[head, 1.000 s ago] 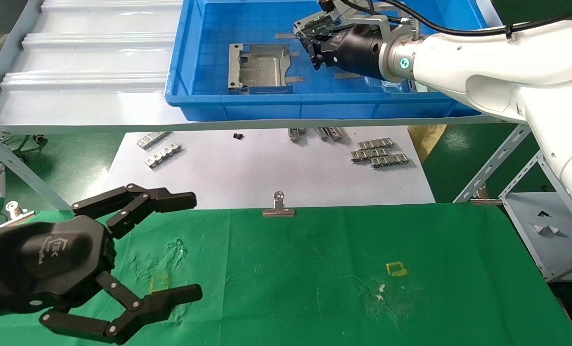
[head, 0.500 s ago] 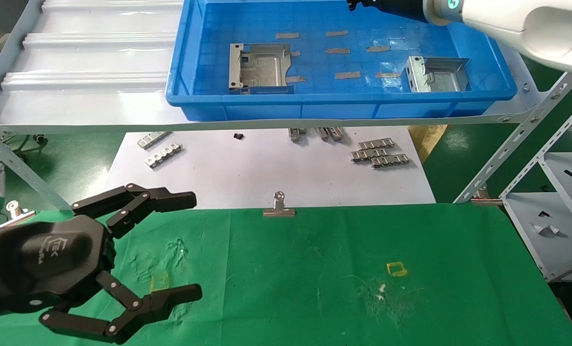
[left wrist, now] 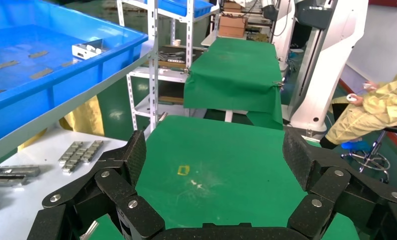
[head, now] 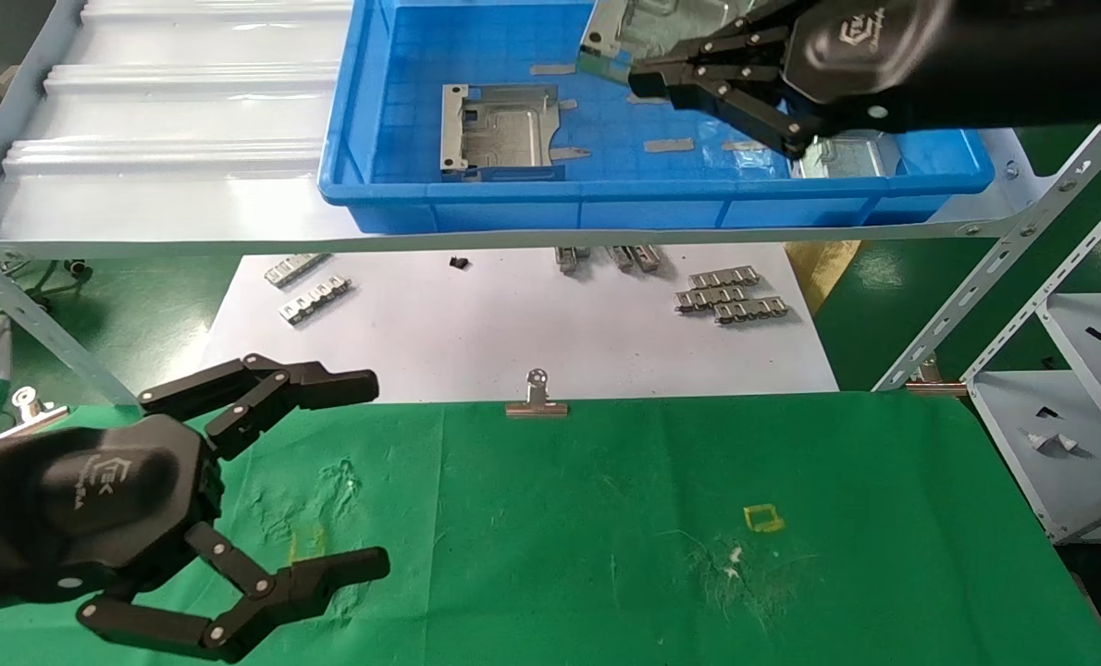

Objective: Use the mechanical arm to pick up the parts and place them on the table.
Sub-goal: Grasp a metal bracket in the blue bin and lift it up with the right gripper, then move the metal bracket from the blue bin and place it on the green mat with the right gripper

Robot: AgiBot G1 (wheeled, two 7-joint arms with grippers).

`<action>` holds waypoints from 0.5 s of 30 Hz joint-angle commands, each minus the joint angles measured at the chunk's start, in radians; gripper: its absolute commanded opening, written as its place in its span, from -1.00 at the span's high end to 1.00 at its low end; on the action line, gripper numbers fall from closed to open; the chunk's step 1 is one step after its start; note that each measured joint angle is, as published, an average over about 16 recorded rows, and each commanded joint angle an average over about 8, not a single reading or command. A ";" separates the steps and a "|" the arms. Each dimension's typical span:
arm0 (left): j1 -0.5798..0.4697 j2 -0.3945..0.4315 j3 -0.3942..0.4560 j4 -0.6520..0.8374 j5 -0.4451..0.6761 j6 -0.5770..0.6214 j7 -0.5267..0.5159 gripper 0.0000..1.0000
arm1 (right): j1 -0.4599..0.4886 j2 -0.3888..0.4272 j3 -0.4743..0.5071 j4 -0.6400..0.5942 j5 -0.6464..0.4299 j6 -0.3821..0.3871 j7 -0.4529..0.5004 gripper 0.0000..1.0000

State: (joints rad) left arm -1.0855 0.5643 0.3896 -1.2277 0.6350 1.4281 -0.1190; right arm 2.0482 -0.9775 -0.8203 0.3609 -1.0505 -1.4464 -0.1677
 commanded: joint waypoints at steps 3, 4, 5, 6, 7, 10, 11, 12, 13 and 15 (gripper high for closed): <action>0.000 0.000 0.000 0.000 0.000 0.000 0.000 -1.00 | -0.011 0.072 -0.006 0.059 0.033 -0.140 -0.011 1.00; 0.000 0.000 0.000 0.000 0.000 0.000 0.000 -1.00 | -0.025 0.096 -0.016 0.101 0.047 -0.150 0.003 1.00; 0.000 0.000 0.000 0.000 0.000 0.000 0.000 -1.00 | -0.043 0.123 -0.028 0.150 0.062 -0.154 0.019 1.00; 0.000 0.000 0.000 0.000 0.000 0.000 0.000 -1.00 | -0.062 0.154 -0.042 0.206 0.079 -0.155 0.036 1.00; 0.000 0.000 0.000 0.000 0.000 0.000 0.000 -1.00 | -0.083 0.187 -0.055 0.263 0.098 -0.154 0.054 1.00; 0.000 0.000 0.000 0.000 0.000 0.000 0.000 -1.00 | -0.141 0.287 -0.094 0.425 0.149 -0.144 0.102 1.00; 0.000 0.000 0.000 0.000 0.000 0.000 0.000 -1.00 | -0.158 0.317 -0.104 0.469 0.161 -0.140 0.113 1.00; 0.000 0.000 0.000 0.000 0.000 0.000 0.000 -1.00 | -0.175 0.344 -0.112 0.508 0.172 -0.134 0.122 1.00; 0.000 0.000 0.000 0.000 0.000 0.000 0.000 -1.00 | -0.191 0.369 -0.119 0.540 0.180 -0.127 0.126 1.00; 0.000 0.000 0.000 0.000 0.000 0.000 0.000 -1.00 | -0.223 0.407 -0.130 0.587 0.188 -0.111 0.127 1.00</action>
State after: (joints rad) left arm -1.0855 0.5643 0.3896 -1.2277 0.6350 1.4281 -0.1190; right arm 1.8213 -0.5941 -0.9471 0.9147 -0.8827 -1.5532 -0.0668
